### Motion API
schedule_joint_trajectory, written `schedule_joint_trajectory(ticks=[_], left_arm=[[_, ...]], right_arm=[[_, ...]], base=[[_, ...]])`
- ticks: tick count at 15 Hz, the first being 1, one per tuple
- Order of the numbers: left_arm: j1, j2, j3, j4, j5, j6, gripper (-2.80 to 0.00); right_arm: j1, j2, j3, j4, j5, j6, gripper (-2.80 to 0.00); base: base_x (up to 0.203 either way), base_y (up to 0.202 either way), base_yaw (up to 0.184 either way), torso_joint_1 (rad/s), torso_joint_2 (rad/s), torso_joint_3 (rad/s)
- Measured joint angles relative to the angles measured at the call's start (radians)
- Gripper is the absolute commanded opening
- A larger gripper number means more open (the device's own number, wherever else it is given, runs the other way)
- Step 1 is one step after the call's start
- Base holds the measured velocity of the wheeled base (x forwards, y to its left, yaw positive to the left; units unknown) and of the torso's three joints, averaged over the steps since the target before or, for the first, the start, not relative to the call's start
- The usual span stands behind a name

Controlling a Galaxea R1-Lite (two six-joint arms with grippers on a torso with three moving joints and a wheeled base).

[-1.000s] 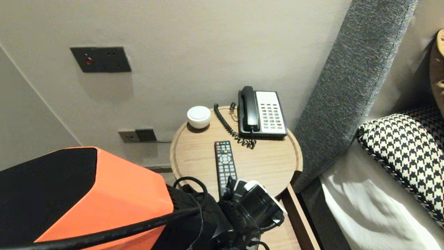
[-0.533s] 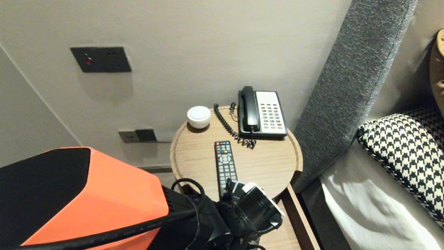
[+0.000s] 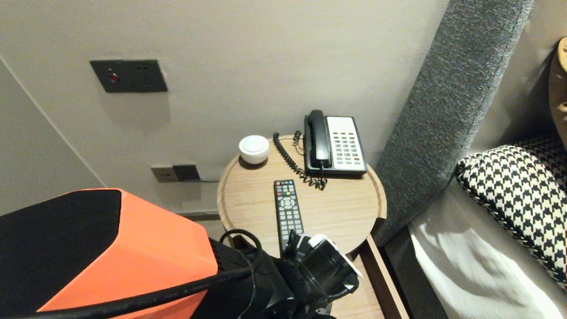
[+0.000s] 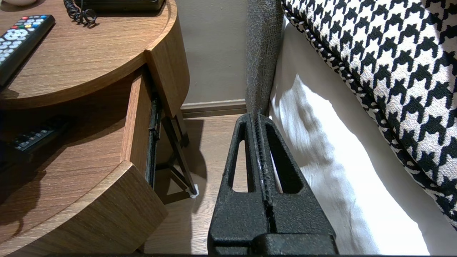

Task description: Put the remote controls on the table in the drawer one by one

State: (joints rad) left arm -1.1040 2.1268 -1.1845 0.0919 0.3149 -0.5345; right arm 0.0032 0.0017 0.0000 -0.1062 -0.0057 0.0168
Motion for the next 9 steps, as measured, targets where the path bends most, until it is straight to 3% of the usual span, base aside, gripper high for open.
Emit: schedule_joint_trajectory(ticks=[9], left_arm=[[0.019,0.026,-0.010,-0.023,-0.008,0.005,-2.80]], right_arm=[[0.000,0.000,0.000,0.000,0.000,0.000,-2.80]], base=[[0.000,0.000,0.000,0.000,0.00,0.000]])
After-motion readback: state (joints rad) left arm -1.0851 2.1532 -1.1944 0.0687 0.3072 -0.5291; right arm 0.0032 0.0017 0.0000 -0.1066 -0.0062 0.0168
